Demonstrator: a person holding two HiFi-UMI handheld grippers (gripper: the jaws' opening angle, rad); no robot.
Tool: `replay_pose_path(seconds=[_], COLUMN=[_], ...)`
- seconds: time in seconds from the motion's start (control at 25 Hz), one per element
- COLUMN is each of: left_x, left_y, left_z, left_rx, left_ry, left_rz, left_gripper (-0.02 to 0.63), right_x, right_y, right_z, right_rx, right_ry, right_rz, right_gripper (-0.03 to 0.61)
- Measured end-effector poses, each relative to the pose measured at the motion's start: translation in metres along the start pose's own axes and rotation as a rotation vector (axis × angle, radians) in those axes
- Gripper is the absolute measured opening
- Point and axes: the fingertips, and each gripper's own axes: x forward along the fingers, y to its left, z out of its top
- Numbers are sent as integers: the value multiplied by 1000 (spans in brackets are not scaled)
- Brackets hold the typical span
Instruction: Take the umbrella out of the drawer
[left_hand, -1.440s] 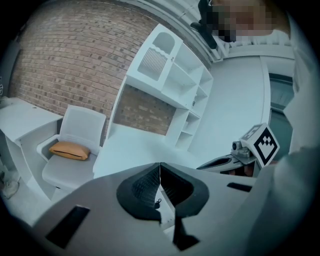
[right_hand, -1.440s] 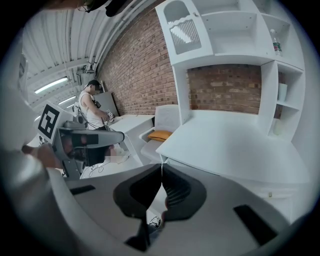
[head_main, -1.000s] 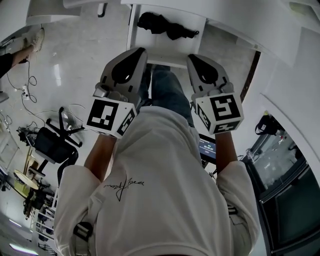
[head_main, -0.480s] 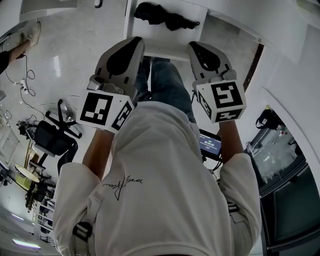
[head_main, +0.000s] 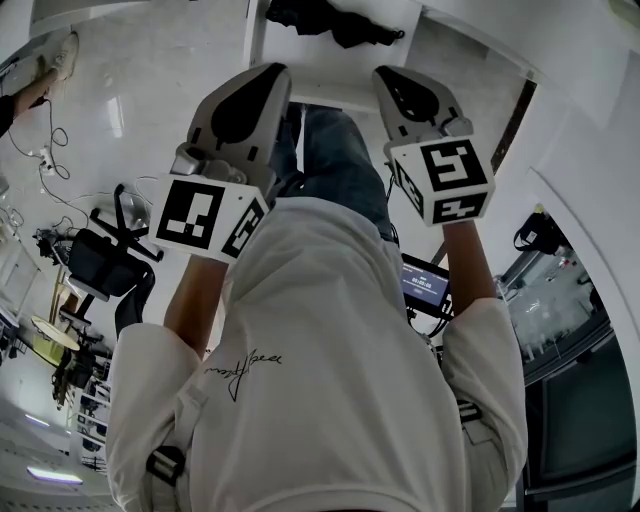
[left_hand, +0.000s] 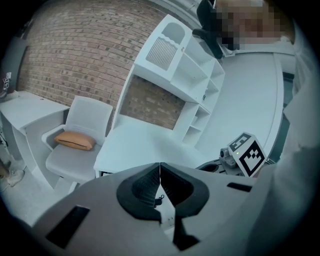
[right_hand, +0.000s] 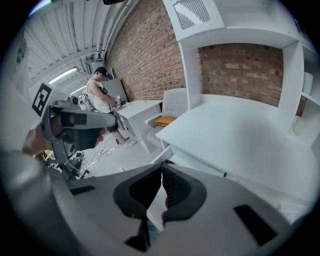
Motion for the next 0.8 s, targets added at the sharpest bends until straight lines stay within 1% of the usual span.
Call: replay_pose_path(seconds=[0.28, 0.52, 0.8], left_x=[6, 17, 25], left_y=[-3, 1, 8], left_z=[0, -9, -18], left_rx=[-30, -46, -53], left_ry=[-6, 19, 49], left_rz=[-19, -13, 6], left_gripper=[17, 17, 17], right_x=[12, 25, 38], right_y=[-10, -19, -21], right_z=[-6, -11, -16], right_rx=[16, 19, -9], right_ry=[20, 40, 67], right_rz=[27, 22, 39], right_gripper=[26, 26, 26])
